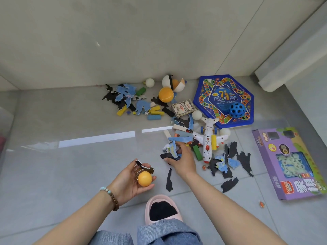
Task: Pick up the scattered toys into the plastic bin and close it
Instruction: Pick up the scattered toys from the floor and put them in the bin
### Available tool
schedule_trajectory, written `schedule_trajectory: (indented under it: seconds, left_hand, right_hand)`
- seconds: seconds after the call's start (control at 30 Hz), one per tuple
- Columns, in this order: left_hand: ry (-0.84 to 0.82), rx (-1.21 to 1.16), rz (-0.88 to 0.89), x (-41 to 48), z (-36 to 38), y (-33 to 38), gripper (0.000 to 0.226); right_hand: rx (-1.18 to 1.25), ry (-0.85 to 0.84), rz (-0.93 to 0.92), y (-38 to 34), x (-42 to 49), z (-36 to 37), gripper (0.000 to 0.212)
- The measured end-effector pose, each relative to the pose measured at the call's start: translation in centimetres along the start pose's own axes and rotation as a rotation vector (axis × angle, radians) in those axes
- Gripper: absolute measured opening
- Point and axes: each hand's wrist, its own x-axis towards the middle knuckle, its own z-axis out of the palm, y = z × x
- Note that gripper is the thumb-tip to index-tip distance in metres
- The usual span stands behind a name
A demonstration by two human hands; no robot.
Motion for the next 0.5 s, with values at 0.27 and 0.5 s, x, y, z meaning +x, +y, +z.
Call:
schedule_trajectory:
  seconds: [0.27,0.5]
  left_hand:
    - [0.007,-0.012,0.018,-0.1,-0.3,0.3,0.042]
    - [0.019,-0.012,0.031,-0.3,-0.3,0.8,0.042]
  right_hand:
    - [0.025,0.034,0.086,-0.7,0.1,0.2,0.055]
    - [0.112,0.047,0.143,-1.2,0.1,0.5,0.049]
